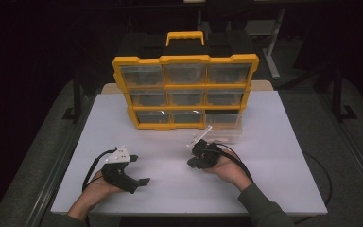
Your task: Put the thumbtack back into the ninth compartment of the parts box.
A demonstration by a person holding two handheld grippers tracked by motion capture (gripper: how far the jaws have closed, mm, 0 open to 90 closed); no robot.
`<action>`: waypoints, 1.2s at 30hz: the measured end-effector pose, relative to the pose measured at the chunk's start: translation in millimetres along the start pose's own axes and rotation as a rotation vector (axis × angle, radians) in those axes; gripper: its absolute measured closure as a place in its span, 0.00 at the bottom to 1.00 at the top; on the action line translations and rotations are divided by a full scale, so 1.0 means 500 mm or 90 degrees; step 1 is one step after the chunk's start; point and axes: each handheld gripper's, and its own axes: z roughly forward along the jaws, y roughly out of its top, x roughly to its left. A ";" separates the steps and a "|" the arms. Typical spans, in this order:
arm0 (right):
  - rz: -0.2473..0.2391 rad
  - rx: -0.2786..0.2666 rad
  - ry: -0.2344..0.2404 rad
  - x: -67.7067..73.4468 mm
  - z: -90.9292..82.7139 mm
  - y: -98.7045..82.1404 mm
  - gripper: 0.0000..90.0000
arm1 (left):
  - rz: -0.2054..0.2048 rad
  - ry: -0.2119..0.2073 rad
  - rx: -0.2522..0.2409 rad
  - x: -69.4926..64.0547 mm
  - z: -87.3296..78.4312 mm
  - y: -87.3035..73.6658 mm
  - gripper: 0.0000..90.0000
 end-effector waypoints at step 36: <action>0.019 -0.051 -0.035 -0.042 -0.145 0.053 0.95 | -0.006 -0.008 -0.001 0.000 0.002 0.001 0.00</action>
